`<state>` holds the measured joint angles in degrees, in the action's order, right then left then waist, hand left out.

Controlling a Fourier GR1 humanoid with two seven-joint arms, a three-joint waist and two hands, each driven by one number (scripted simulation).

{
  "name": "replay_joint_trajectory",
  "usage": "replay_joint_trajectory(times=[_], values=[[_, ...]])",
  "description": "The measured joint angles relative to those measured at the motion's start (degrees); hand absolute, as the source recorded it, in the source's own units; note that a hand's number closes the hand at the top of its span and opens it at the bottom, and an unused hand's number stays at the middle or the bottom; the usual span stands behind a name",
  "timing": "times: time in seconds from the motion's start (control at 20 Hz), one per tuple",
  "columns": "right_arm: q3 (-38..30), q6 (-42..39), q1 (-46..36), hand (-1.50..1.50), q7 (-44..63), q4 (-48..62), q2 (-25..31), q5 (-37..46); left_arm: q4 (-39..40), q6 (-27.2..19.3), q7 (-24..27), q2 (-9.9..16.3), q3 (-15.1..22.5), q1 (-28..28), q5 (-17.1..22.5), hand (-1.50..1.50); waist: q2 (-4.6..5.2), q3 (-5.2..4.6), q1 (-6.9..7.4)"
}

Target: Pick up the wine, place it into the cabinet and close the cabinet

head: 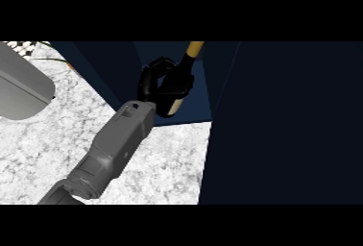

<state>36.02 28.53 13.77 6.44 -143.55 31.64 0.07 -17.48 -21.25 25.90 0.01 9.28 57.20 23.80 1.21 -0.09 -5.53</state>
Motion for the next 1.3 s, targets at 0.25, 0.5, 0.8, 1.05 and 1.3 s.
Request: replay_joint_trajectory(times=[0.25,0.5,0.8,1.05,1.3], values=[[-0.2,-0.7,0.9,-1.50,-1.4,0.2,-0.1,-0.3,3.9,-0.7,1.7,0.4,-1.9,2.5,0.3,1.50,0.31,0.01,-0.38],[-0.2,-1.8,1.0,-1.50,-2.3,0.4,-0.2,-0.6,7.1,-2.1,3.1,1.6,-2.3,4.7,-0.6,-1.50,0.58,0.01,-0.68],[-0.3,-2.8,1.6,-1.50,-3.6,0.5,-0.5,-1.0,10.0,-4.2,4.9,3.1,-1.9,6.6,-2.3,-1.50,0.83,0.02,-1.21],[-0.1,-3.7,2.6,-1.50,-5.0,0.6,-0.3,-1.2,12.2,-6.9,4.4,3.9,-2.1,8.3,-2.8,-1.50,0.88,0.00,-1.80],[0.1,-4.5,3.1,-1.50,-5.8,0.5,-0.1,-1.3,12.1,-6.3,6.3,4.0,-2.9,8.5,-2.4,-1.50,0.97,-0.06,-1.84]])
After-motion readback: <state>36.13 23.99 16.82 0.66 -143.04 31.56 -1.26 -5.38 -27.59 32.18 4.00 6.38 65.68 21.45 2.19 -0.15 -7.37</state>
